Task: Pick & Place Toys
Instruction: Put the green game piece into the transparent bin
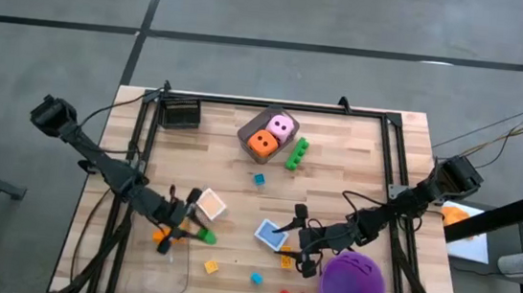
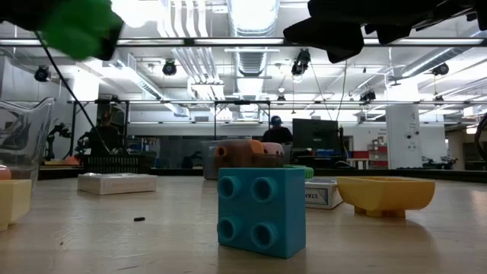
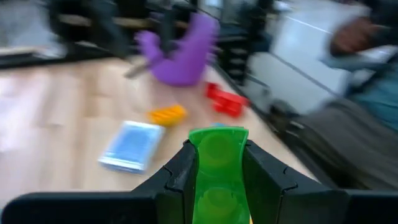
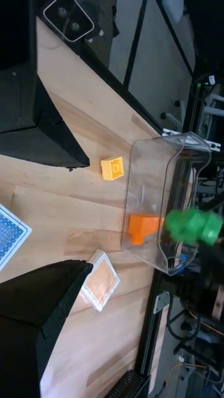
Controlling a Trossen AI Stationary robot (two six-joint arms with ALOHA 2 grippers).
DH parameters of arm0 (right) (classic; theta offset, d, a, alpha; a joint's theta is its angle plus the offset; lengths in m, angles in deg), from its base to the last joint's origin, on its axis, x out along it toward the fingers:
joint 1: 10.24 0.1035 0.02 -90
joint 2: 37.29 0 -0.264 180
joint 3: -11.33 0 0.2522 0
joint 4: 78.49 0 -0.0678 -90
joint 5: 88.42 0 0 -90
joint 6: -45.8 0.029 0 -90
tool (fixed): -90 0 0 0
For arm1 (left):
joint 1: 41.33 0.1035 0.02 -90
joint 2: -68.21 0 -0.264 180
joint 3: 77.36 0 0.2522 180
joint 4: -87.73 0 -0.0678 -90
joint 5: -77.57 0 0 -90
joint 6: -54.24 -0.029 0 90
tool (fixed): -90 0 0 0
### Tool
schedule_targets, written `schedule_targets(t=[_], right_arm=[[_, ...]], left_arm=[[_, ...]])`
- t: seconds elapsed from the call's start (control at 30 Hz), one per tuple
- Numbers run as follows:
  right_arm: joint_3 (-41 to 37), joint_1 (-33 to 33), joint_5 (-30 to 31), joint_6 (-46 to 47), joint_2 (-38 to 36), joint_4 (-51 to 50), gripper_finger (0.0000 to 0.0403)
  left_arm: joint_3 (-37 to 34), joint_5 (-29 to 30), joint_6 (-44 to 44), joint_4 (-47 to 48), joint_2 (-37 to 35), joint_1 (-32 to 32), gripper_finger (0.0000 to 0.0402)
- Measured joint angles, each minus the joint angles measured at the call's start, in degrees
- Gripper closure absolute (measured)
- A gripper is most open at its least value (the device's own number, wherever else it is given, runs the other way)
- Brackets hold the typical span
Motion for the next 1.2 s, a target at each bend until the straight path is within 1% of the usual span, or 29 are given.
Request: schedule_targets(t=[0.1, 0.27, 0.33, 0.4, 0.53, 0.63, 0.93, 1.03, 1.2], right_arm=[[-0.23, 0.0, 0.0, 0.14, 0.0, -0.04, 0.0153], [-0.3, 0.0, 0.0, 0.14, 0.0, -0.01, 0.0153], [-0.3, 0.0, 0.0, 0.14, 0.0, 0.01, 0.0153], [-0.3, 0.0, 0.0, 0.14, 0.0, 0.01, 0.0153], [-0.3, 0.0, 0.0, 0.14, 0.0, 0.01, 0.0153], [-0.3, 0.0, 0.0, 0.14, 0.0, 0.01, 0.0153], [-0.3, 0.0, 0.0, 0.13, 0.0, 0.01, 0.0153], [-0.3, 0.0, 0.0, 0.12, 0.0, 0.01, 0.0153], [-0.3, 0.0, 0.0, 0.12, 0.0, 0.03, 0.0153]], left_arm=[[0.0, -3.45, 1.03, 3.03, -2.39, -3.55, 0.0303], [0.0, -8.88, 1.03, 4.07, -6.6, -10.39, 0.0303], [0.0, -9.83, 1.53, 6.58, -8.33, -12.87, 0.0303], [-0.04, -9.41, 3.65, 9.59, -9.85, -14.95, 0.0303], [-0.09, -6.08, 9.95, 15.14, -10.74, -17.32, 0.0303], [-0.11, -5.09, 13.64, 17.3, -10.48, -17.67, 0.0303], [-0.11, -5.06, 20.83, 21.83, -10.06, -17.67, 0.03], [-0.11, -4.77, 21.1, 22.04, -10.06, -17.67, 0.0282], [-0.11, 0.05, 22.82, 23.64, -10.06, -17.67, 0.023]])
